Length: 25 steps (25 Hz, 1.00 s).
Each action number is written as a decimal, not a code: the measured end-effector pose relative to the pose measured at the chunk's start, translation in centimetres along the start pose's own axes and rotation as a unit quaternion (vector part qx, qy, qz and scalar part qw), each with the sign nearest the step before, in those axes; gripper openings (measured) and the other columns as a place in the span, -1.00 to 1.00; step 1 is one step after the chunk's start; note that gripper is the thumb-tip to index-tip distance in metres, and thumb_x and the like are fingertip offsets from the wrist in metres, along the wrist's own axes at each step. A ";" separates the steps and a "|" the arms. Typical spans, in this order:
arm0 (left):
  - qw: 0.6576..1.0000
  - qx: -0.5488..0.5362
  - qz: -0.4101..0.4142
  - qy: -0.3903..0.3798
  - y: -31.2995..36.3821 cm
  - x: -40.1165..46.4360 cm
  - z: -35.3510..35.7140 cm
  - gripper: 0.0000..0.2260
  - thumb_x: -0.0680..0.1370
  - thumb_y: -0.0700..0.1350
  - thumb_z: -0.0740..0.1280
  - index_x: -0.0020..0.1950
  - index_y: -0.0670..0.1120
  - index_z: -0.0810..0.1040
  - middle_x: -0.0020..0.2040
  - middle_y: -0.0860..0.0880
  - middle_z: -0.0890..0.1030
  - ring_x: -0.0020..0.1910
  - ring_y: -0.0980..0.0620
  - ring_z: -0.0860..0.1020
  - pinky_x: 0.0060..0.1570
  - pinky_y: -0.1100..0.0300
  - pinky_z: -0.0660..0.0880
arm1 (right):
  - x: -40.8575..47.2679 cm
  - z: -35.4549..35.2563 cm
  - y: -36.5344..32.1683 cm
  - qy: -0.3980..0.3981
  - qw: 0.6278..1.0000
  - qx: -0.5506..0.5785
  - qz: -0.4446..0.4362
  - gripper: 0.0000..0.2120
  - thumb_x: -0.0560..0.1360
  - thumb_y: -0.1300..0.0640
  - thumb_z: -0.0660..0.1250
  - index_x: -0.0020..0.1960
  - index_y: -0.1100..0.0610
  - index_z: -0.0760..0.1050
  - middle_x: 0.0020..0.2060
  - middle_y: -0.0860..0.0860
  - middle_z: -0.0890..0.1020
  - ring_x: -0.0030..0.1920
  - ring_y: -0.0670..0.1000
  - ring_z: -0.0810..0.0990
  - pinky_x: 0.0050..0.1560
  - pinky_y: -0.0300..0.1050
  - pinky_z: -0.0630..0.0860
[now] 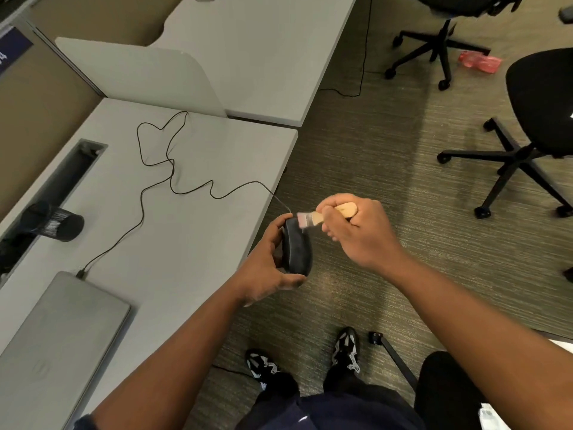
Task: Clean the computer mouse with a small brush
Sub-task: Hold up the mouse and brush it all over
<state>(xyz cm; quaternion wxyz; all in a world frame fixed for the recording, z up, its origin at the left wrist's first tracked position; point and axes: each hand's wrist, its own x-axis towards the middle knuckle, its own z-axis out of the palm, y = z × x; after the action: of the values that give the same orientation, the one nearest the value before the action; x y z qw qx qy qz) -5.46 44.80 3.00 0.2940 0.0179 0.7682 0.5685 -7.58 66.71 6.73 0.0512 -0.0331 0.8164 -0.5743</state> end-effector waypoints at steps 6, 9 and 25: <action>1.000 -0.018 -0.006 0.008 0.0 0.0 -0.3 0.03 0.37 -0.36 0.61 0.55 0.37 0.17 0.55 0.04 0.34 0.32 -0.04 0.56 0.11 0.00 0.68 | 0.3 -0.1 -0.2 -0.051 0.998 -0.016 0.020 -0.82 0.58 0.15 0.32 -0.15 0.05 0.66 -0.36 0.06 0.68 -0.39 0.07 0.59 -0.36 0.19 0.55; 1.000 -0.019 -0.002 0.000 0.0 -0.2 -0.2 0.03 0.38 -0.37 0.60 0.57 0.35 0.16 0.53 0.06 0.36 0.31 -0.01 0.55 0.05 0.09 0.67 | 0.0 -0.2 -0.4 -0.036 0.999 -0.021 -0.034 -0.89 0.63 0.14 0.36 0.03 0.05 0.68 -0.25 -0.20 0.65 -0.26 -0.22 0.58 -0.25 -0.25 0.50; 0.999 -0.032 -0.003 0.003 -1.1 -0.4 -0.6 0.01 0.39 -0.35 0.61 0.59 0.30 0.17 0.52 0.07 0.39 0.34 -0.01 0.57 0.12 0.09 0.65 | 0.0 -0.2 0.4 -0.215 0.973 -0.073 -0.044 -0.84 0.58 0.14 0.45 0.13 -0.04 0.69 -0.02 -0.18 0.69 0.05 -0.18 0.64 0.10 -0.19 0.56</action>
<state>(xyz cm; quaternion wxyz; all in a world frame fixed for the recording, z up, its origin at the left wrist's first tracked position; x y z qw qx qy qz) -5.03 43.74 2.31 0.2937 0.0038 0.7506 0.5919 -7.62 67.00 6.45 0.1978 -0.1956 0.8237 -0.4942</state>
